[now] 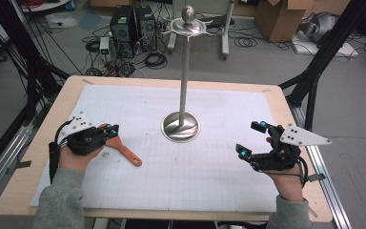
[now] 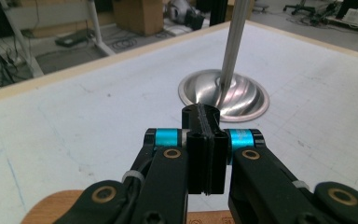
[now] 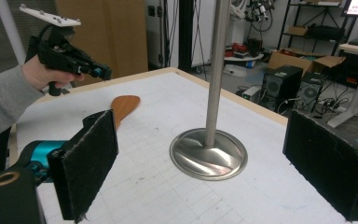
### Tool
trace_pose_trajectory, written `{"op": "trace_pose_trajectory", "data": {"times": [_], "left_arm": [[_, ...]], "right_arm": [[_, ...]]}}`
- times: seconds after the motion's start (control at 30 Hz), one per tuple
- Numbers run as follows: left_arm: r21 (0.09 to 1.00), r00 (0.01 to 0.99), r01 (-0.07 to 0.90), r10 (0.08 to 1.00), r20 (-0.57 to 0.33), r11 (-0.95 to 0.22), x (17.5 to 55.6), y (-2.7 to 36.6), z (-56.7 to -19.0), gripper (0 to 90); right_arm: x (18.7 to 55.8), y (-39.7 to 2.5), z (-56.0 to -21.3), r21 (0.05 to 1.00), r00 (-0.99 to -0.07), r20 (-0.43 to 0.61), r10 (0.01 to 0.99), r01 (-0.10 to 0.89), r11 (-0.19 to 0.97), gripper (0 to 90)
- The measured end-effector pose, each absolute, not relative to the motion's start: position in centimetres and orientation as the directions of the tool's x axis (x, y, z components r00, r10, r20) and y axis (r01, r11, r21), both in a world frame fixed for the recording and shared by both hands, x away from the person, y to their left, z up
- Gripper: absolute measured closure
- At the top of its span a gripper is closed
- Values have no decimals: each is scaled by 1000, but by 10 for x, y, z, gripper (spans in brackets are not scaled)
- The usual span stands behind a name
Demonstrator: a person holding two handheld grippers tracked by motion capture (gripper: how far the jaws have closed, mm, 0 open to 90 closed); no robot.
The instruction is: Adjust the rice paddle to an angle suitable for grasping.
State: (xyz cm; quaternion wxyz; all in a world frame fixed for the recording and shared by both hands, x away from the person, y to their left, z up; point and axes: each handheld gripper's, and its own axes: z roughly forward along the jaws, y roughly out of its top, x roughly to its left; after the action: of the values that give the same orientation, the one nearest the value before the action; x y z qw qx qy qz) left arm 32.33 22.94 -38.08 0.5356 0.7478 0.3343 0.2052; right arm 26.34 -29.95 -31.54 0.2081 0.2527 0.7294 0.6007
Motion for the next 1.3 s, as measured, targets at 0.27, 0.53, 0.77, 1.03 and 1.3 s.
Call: {"op": "trace_pose_trajectory", "data": {"times": [0.27,0.53,0.77,1.03,1.3], "left_arm": [[901,677,362,732,-78,-238,349,223,-402,896],[861,652,429,753,-87,-272,367,223,-420,896],[835,631,462,772,-74,-299,378,226,-424,896],[808,607,510,789,-93,-297,396,228,-433,896],[775,606,530,793,-62,-345,409,228,-433,896]], "right_arm": [[264,-302,-316,983,-782,6,623,120,141,90],[266,-304,-316,982,-781,15,624,129,138,90],[266,-300,-316,982,-790,9,613,124,145,90],[267,-300,-316,981,-794,12,608,127,146,90],[266,-300,-316,982,-797,8,604,119,145,90]]}}
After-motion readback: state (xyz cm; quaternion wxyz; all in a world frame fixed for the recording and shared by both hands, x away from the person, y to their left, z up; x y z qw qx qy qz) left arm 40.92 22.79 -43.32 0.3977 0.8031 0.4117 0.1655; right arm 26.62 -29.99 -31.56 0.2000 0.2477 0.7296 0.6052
